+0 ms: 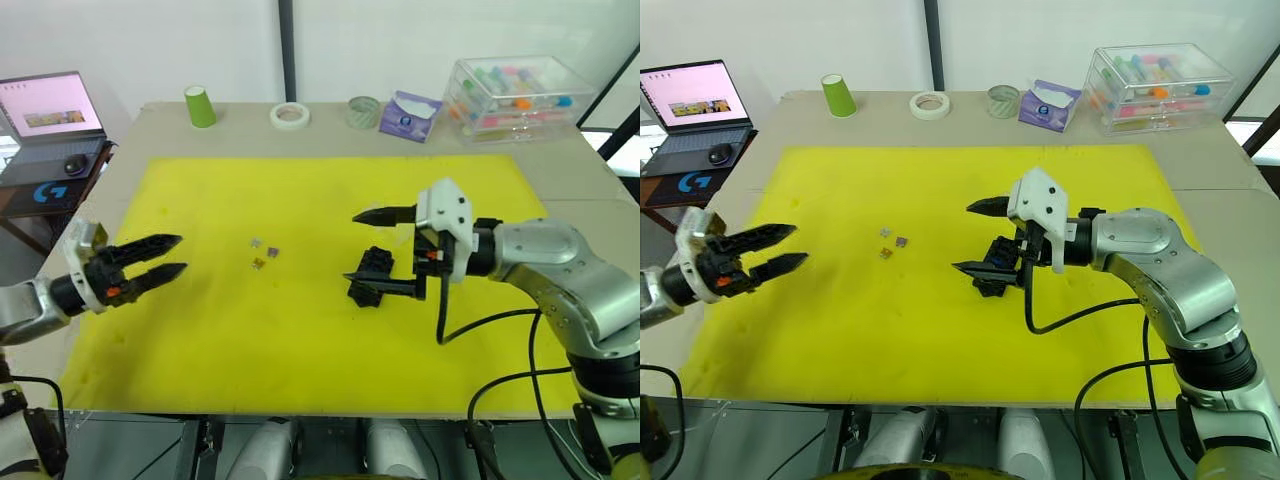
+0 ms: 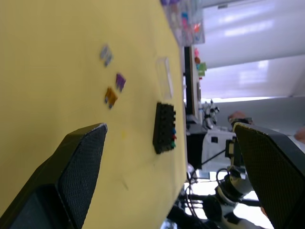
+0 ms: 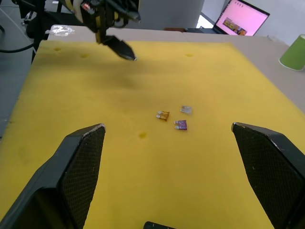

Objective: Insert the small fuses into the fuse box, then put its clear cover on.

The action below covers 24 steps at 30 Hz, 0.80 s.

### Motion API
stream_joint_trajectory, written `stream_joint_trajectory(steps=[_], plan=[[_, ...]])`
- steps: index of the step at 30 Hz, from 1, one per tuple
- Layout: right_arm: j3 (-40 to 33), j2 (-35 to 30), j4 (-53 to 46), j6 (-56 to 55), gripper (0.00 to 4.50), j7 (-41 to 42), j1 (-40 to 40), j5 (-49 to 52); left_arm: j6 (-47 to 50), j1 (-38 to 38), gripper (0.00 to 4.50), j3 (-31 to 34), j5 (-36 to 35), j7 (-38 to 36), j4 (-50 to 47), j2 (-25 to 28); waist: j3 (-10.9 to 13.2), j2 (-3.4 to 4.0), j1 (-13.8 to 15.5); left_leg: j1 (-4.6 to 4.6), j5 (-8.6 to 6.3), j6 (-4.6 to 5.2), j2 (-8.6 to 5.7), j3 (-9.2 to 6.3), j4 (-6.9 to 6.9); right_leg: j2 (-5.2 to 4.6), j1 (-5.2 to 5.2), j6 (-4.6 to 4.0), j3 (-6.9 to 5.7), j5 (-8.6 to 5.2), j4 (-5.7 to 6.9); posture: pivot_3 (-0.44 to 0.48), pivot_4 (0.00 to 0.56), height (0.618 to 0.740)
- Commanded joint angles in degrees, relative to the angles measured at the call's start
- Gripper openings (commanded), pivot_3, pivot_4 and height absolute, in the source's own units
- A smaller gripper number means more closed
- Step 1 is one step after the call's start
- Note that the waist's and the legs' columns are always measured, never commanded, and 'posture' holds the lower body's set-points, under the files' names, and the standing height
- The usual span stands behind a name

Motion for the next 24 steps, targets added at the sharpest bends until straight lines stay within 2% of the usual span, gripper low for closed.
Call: stream_joint_trajectory(steps=[1, 3, 10, 15, 24], plan=[[-1.8, 0.3, -2.0, -0.2, 4.49, -1.2, -0.3, 0.4, 0.4, -2.1, 4.50, -0.9, -6.6, 4.5, 2.5, -1.2, 0.0, 0.00, 0.0, 0.00, 0.00, 0.00, 0.00, 0.00, 0.00, 0.01, -0.02, 0.00, 0.01, 0.00, 0.01, 0.000, 0.150, 0.740], [-1.6, 0.2, -2.3, -0.2, 4.49, -1.6, 0.1, 0.3, 0.4, -4.0, 4.50, -2.3, -6.9, 6.3, 2.7, -2.9, 0.0, -0.01, 0.1, 0.00, 0.00, -0.01, 0.00, 0.00, 0.01, 0.02, -0.02, 0.00, 0.00, 0.00, 0.02, 0.000, 0.150, 0.740], [-1.9, -0.2, -3.1, 0.4, 4.49, -2.7, 1.0, 0.5, -0.9, -8.4, 4.50, -4.4, -1.4, 9.0, 2.2, -8.6, 0.0, -0.05, -0.1, 0.00, 0.00, -0.01, -0.01, 0.01, 0.01, 0.01, -0.05, 0.00, -0.01, 0.00, 0.04, 0.000, 0.150, 0.740], [-2.5, -0.6, -3.7, 1.1, 4.49, -3.1, 1.3, 0.7, -3.7, -9.5, 4.50, -6.0, 5.0, 7.5, 0.5, -11.1, 0.0, -0.05, -0.1, 0.00, 0.01, -0.01, -0.01, 0.02, 0.01, 0.00, -0.05, 0.00, -0.01, 0.00, 0.04, 0.000, 0.150, 0.740], [-3.2, -0.9, -4.4, 2.1, 4.49, -3.5, 1.5, 0.8, -5.5, -10.7, 4.50, -6.6, 12.3, 2.8, 0.2, -13.0, 0.0, -0.05, 0.0, 0.00, 0.01, -0.01, -0.02, 0.03, 0.03, -0.01, -0.02, 0.00, -0.03, 0.00, 0.03, 0.000, 0.150, 0.740]])
